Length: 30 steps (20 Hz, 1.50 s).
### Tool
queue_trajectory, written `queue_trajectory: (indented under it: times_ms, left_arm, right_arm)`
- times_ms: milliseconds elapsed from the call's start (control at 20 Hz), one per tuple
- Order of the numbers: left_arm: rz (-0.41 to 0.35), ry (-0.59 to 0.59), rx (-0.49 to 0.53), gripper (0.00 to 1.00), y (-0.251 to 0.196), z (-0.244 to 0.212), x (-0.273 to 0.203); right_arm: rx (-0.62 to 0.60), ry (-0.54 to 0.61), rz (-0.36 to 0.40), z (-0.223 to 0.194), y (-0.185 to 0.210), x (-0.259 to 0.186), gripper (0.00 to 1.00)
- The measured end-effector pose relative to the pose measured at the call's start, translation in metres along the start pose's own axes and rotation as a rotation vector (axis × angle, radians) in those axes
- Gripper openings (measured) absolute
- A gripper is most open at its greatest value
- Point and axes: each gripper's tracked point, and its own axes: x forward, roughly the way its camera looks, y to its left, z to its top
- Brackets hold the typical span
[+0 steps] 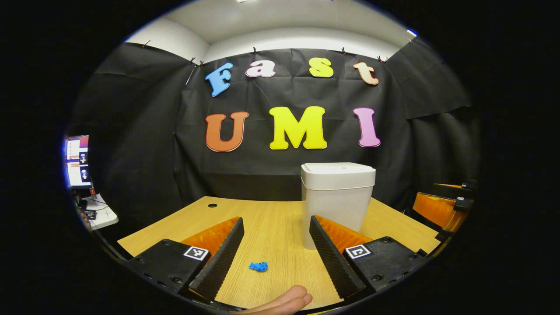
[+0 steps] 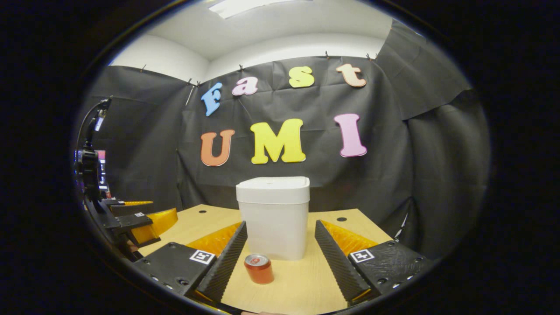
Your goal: Press the lid of the desktop garbage bin to open it, pick up the crumpled paper on the desktop and throw it into the bin, then pick up the pop can on the desktop and drop it into the bin, and finally close the garbage bin lid.
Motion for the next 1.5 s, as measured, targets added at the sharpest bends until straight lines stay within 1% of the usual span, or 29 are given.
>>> queue_trajectory:
  times_ms: [100, 200, 250, 350, 400, 450, 500, 550, 600, 650, 750, 800, 850, 950, 1050, 1100, 1200, 1250, 1350, 1500]
  left_arm:
    - [-0.007, -0.001, 0.005, 0.97, 0.0, 0.0, -0.001]
    - [-0.004, -0.009, 0.013, 0.97, 0.002, 0.001, -0.002]
    - [-0.004, -0.012, 0.018, 0.97, 0.001, 0.002, -0.003]
    - [-0.004, -0.017, 0.021, 0.97, 0.002, 0.003, -0.002]
    - [-0.004, -0.016, 0.021, 0.97, 0.003, 0.003, -0.002]
    - [-0.003, -0.015, 0.021, 0.97, 0.004, 0.002, -0.001]
    - [-0.002, -0.012, 0.022, 0.97, 0.006, 0.002, -0.001]
    - [0.001, -0.01, 0.022, 0.97, 0.007, 0.001, 0.0]
    - [0.004, -0.011, 0.021, 0.97, 0.008, 0.0, 0.0]
    - [0.01, -0.01, 0.02, 0.97, 0.01, 0.0, 0.001]
    - [0.018, 0.002, 0.013, 0.97, 0.013, -0.003, 0.004]
    - [0.021, 0.01, 0.009, 0.97, 0.014, -0.005, 0.005]
    - [0.027, 0.015, 0.006, 0.97, 0.016, -0.006, 0.006]
    - [0.031, 0.014, 0.002, 0.97, 0.021, -0.007, 0.008]
    - [0.034, 0.012, -0.007, 0.97, 0.025, -0.006, 0.009]
    - [0.036, 0.01, -0.016, 0.98, 0.027, -0.006, 0.01]
    - [0.036, 0.015, -0.033, 0.98, 0.031, -0.008, 0.012]
    - [0.038, 0.016, -0.035, 0.98, 0.035, -0.007, 0.011]
    - [0.056, 0.014, -0.032, 0.98, 0.042, -0.006, 0.012]
    - [0.071, 0.002, -0.026, 0.97, 0.047, -0.004, 0.012]
  right_arm:
    - [-0.012, -0.025, 0.013, 0.012, 0.004, 0.006, 0.95]
    - [0.023, -0.033, 0.026, 0.02, 0.008, 0.013, 0.91]
    - [0.041, -0.031, 0.022, 0.023, 0.005, 0.017, 0.86]
    - [0.054, -0.022, 0.007, 0.031, 0.001, 0.03, 0.71]
    - [0.057, -0.025, 0.0, 0.036, 0.001, 0.037, 0.57]
    - [0.057, -0.026, -0.005, 0.04, -0.001, 0.045, 0.52]
    - [0.057, -0.02, 0.0, 0.043, 0.001, 0.053, 0.36]
    - [0.056, -0.012, 0.021, 0.044, 0.007, 0.061, 0.32]
    - [0.069, -0.017, 0.078, 0.05, 0.02, 0.067, 0.24]
    - [0.083, -0.013, 0.141, 0.053, 0.035, 0.075, 0.19]
    - [0.082, 0.013, 0.167, 0.055, 0.041, 0.087, 0.07]
    - [0.066, 0.013, 0.169, 0.059, 0.042, 0.095, 0.05]
    - [0.051, 0.01, 0.152, 0.062, 0.041, 0.103, 0.03]
    - [0.027, 0.013, 0.105, 0.069, 0.037, 0.119, 0.03]
    - [0.045, 0.027, 0.1, 0.078, 0.044, 0.133, 0.03]
    - [0.056, 0.044, 0.088, 0.08, 0.044, 0.141, 0.05]
    - [0.073, 0.068, 0.104, 0.085, 0.054, 0.152, 0.0]
    - [0.072, 0.085, 0.102, 0.084, 0.055, 0.158, 0.03]
    - [0.056, 0.133, 0.07, 0.073, 0.051, 0.17, 0.03]
    - [0.061, 0.186, 0.047, 0.059, 0.048, 0.187, 0.03]
